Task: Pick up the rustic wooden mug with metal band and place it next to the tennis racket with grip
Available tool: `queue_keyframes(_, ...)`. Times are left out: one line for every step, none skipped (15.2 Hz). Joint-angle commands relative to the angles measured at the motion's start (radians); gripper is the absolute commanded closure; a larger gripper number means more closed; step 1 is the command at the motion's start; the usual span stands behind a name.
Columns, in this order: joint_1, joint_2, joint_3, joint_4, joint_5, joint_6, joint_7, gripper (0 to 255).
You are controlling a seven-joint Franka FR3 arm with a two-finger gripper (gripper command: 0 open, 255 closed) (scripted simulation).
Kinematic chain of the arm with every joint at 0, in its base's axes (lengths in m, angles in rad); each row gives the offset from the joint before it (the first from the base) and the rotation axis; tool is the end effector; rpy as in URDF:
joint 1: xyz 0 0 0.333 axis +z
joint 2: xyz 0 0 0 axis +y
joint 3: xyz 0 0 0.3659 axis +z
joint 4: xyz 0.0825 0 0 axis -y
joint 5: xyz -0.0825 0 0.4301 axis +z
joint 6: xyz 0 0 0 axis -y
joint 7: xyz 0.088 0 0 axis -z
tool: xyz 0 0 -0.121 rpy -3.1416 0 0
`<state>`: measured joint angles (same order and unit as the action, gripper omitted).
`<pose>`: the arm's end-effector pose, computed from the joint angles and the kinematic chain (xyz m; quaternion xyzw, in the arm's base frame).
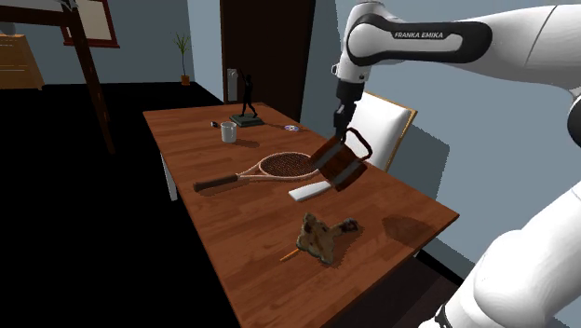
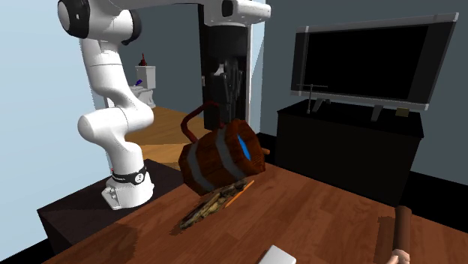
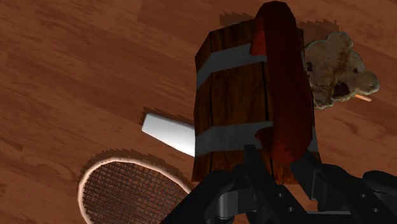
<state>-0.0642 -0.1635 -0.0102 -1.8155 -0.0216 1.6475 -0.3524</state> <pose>0.5430 -0.0434 0.6334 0.9902 0.1395 -0.0043 0.0092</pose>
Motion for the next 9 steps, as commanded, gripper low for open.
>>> queue_keyframes(-0.018,0.027,-0.025,0.026,-0.003,0.004,-0.044,255)
queue_keyframes(-0.027,0.044,-0.038,0.045,-0.004,0.003,-0.066,255)
queue_keyframes(-0.037,0.062,-0.050,0.065,-0.005,0.001,-0.089,255)
queue_keyframes(-0.047,0.080,-0.063,0.086,-0.005,-0.001,-0.111,255)
queue_keyframes(-0.057,0.100,-0.075,0.109,-0.004,-0.003,-0.133,255)
queue_keyframes(-0.067,0.121,-0.087,0.133,-0.003,-0.007,-0.156,255)
queue_keyframes(-0.078,0.142,-0.098,0.159,-0.001,-0.010,-0.178,255)
queue_keyframes(-0.088,0.165,-0.110,0.186,0.002,-0.014,-0.200,255)
queue_keyframes(-0.099,0.189,-0.120,0.215,0.005,-0.019,-0.222,255)
